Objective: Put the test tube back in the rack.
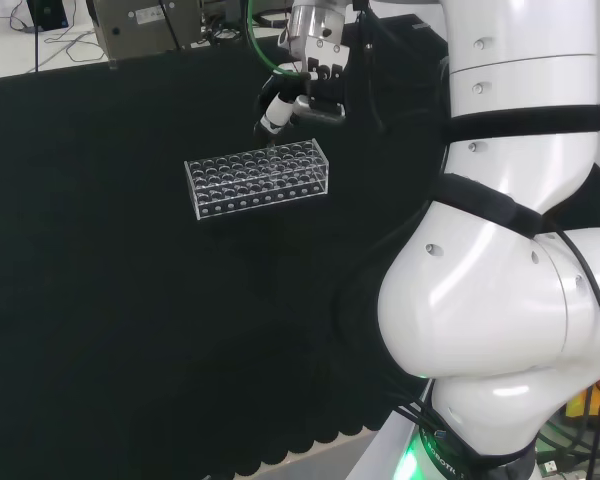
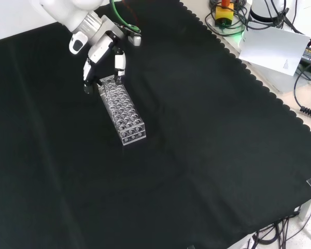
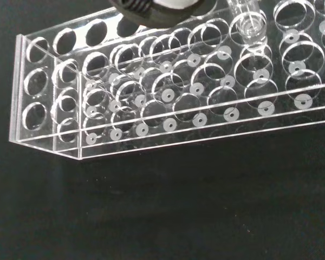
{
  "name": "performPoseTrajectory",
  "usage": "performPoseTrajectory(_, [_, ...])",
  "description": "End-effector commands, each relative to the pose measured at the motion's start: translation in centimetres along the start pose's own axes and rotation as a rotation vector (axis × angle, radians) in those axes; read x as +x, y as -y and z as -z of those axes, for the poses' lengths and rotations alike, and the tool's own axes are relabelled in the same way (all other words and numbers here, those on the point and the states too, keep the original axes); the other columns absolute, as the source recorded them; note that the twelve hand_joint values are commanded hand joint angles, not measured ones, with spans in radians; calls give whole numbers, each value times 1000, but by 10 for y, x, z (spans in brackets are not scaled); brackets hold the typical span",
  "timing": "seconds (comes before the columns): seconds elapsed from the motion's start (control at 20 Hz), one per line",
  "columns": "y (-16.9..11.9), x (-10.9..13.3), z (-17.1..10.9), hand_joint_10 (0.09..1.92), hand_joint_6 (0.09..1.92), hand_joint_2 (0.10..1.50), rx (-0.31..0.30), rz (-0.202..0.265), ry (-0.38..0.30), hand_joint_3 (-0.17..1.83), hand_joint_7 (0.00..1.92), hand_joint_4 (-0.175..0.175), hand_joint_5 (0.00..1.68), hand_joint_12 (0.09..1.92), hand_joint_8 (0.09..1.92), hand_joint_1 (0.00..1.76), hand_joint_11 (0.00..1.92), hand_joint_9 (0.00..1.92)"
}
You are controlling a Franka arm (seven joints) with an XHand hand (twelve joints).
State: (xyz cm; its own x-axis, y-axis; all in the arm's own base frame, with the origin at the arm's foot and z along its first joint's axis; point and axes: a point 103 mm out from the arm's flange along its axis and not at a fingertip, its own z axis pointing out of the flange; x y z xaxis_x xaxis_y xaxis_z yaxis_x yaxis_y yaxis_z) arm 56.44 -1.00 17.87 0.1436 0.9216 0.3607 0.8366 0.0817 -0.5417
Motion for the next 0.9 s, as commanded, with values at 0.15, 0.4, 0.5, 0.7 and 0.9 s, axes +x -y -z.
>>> performPoseTrajectory(0.15, [15, 7, 18, 1019, 354, 900, -51, 36, 14, -175, 46, -13, 254, 1597, 959, 1043, 96, 237])
performPoseTrajectory(0.4, [34, 15, 38, 1031, 271, 900, -94, 63, 26, -175, 0, -8, 232, 1610, 843, 1027, 5, 114])
performPoseTrajectory(0.5, [43, 18, 48, 1032, 256, 899, -109, 71, 30, -175, 0, -6, 227, 1608, 827, 1023, 0, 105])
performPoseTrajectory(0.7, [62, 25, 64, 1033, 245, 898, -141, 84, 45, -175, 0, -5, 222, 1605, 822, 1022, 0, 102])
performPoseTrajectory(0.9, [78, 31, 77, 1033, 239, 899, -167, 95, 69, -175, 0, -5, 221, 1601, 821, 1020, 0, 101])
